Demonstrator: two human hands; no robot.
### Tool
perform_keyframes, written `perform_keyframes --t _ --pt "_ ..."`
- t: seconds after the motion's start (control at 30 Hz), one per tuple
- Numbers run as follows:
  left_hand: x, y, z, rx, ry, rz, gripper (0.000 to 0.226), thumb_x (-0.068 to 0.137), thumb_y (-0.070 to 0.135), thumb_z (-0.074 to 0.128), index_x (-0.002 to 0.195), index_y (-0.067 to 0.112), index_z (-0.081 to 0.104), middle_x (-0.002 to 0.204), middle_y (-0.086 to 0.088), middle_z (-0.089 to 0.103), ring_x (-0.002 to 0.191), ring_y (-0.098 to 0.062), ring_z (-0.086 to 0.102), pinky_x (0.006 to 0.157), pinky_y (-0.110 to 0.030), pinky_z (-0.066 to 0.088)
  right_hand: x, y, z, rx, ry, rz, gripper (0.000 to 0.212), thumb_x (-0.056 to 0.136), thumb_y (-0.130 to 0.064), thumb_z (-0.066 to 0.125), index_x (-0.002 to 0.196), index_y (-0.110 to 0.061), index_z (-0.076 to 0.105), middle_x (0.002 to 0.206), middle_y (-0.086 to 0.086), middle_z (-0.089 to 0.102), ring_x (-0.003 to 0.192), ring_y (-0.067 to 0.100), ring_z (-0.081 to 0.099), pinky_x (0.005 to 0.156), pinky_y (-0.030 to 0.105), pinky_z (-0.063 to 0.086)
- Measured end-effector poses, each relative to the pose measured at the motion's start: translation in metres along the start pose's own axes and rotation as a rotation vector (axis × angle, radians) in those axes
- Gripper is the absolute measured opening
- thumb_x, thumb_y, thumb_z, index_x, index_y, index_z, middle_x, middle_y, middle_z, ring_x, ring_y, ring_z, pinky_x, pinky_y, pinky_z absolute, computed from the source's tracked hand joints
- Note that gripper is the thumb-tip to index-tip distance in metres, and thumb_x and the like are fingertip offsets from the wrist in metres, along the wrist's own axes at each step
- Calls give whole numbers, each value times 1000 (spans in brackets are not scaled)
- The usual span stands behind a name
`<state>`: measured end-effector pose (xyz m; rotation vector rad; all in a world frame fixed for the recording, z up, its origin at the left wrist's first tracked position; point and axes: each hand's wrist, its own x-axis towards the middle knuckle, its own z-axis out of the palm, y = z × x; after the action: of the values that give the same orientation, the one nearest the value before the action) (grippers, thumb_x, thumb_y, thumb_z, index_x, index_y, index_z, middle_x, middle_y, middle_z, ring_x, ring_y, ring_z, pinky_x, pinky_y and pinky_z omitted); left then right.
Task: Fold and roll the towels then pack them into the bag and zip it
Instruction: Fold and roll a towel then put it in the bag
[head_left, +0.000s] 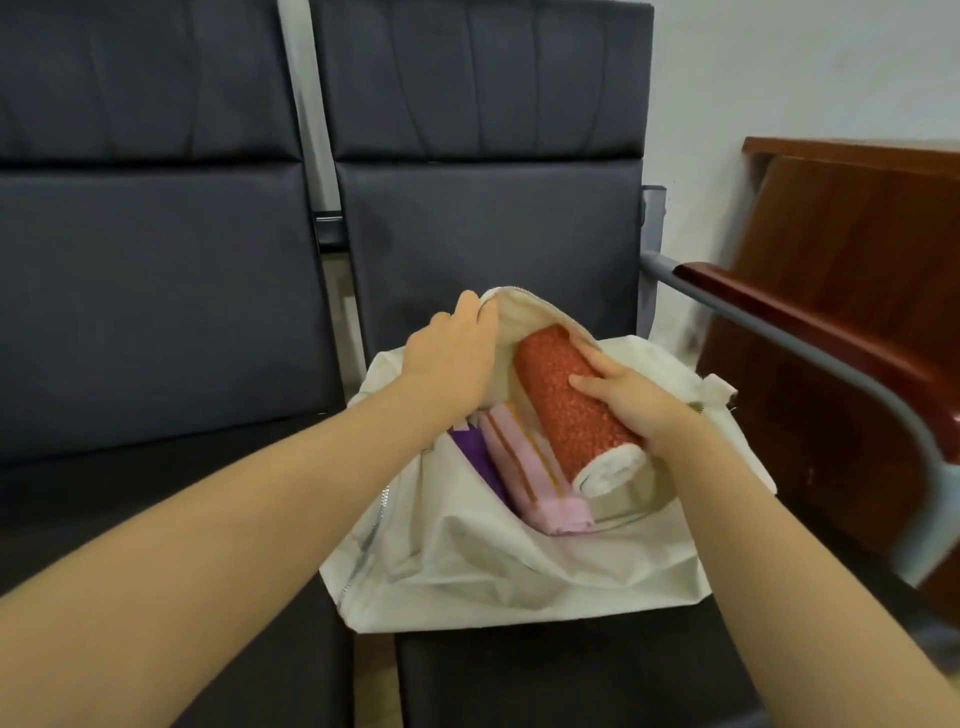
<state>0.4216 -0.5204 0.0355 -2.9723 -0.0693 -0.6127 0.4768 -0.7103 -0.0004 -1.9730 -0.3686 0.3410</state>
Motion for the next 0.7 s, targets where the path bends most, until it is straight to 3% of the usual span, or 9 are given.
perform_keyframes --t 0.1,0.2,0.3,0.4,0.47,0.53,0.63,0.7 --pt "-5 -1 8 59 5 65 62 83 4 59 137 12 29 120 -6 37 78 -18 38 48 -30 29 20 15 -9 -382 117 -80 61 100 -19 48 153 -32 20 157 -2 24 138 16 30 112 26 24" --pt "-11 1 11 81 54 112 61 82 6 59 136 11 31 117 -5 39 77 -16 37 42 -25 16 33 39 -13 -575 74 39 59 100 -25 48 153 -26 22 155 3 29 140 25 30 114 33 21" --pt "-18 -1 17 134 61 185 57 75 12 66 126 12 41 113 -3 45 72 -14 34 40 -23 9 33 64 -2 -371 25 164 53 100 -29 49 149 -19 32 149 5 39 134 25 39 113 35 26" --pt "-22 -3 22 198 140 246 48 50 14 76 95 16 59 86 0 52 56 -11 26 39 -22 -1 27 78 11 -48 49 198 47 100 -28 50 145 -17 40 145 6 46 128 24 46 112 37 32" --pt "-22 -5 25 178 160 272 44 55 10 74 96 14 57 89 -2 51 57 -13 27 36 -21 10 23 79 17 20 105 221 45 100 -29 50 143 -15 44 139 6 49 126 26 49 109 36 35" --pt "-23 -3 27 117 95 248 44 76 10 60 117 13 46 109 -5 46 68 -15 37 44 -27 30 23 79 20 -220 177 196 45 102 -31 46 143 -12 44 140 11 50 127 29 48 108 35 34" --pt "-27 -1 30 91 46 210 53 87 14 45 138 15 29 127 -7 36 91 -20 49 57 -31 34 21 60 27 -839 201 226 42 104 -29 36 142 -12 45 141 14 50 127 31 48 106 38 35" --pt "-29 -3 27 96 48 230 58 89 15 45 143 17 25 130 -8 35 98 -23 49 61 -32 36 17 37 33 -1056 134 266 41 101 -21 39 141 -11 43 142 12 47 128 30 47 105 39 38"
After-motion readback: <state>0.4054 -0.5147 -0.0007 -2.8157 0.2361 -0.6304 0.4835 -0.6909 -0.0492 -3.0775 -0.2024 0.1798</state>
